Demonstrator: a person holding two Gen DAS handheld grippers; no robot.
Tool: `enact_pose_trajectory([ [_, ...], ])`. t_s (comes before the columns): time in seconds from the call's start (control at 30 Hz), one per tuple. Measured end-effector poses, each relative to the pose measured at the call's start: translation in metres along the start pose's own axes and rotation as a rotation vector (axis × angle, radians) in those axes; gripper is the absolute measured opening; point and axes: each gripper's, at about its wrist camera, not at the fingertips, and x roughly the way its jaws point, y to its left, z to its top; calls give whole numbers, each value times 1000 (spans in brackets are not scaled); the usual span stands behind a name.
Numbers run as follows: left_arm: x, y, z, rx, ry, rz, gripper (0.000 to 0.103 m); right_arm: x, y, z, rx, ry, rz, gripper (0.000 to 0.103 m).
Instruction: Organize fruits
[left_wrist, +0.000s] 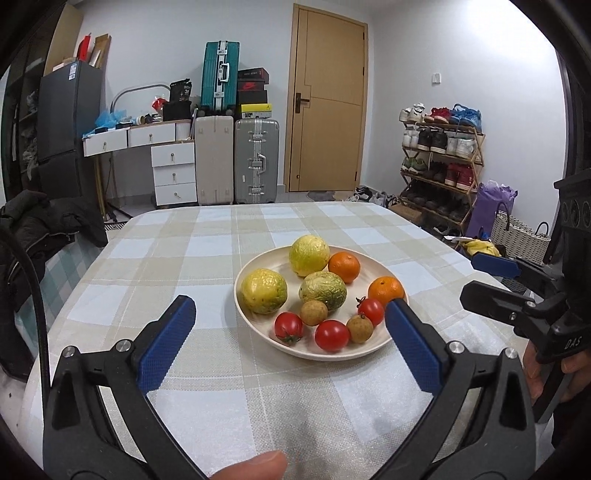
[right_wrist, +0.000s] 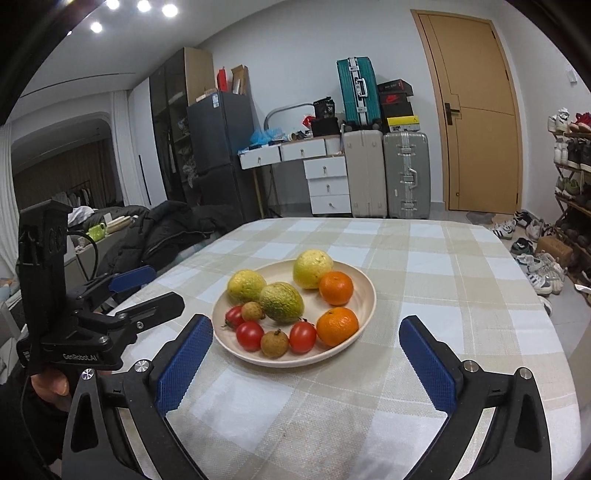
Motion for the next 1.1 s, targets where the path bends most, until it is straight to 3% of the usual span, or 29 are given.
enact_pose_trajectory([
  [0.5,-10,-5,-2,27,-43,16,102,-9,10,0,-48,-44,-12,103],
  [1.1,-11,-7,-2,27,-38,13,102,-10,9,0,-35,-49,-14,103],
])
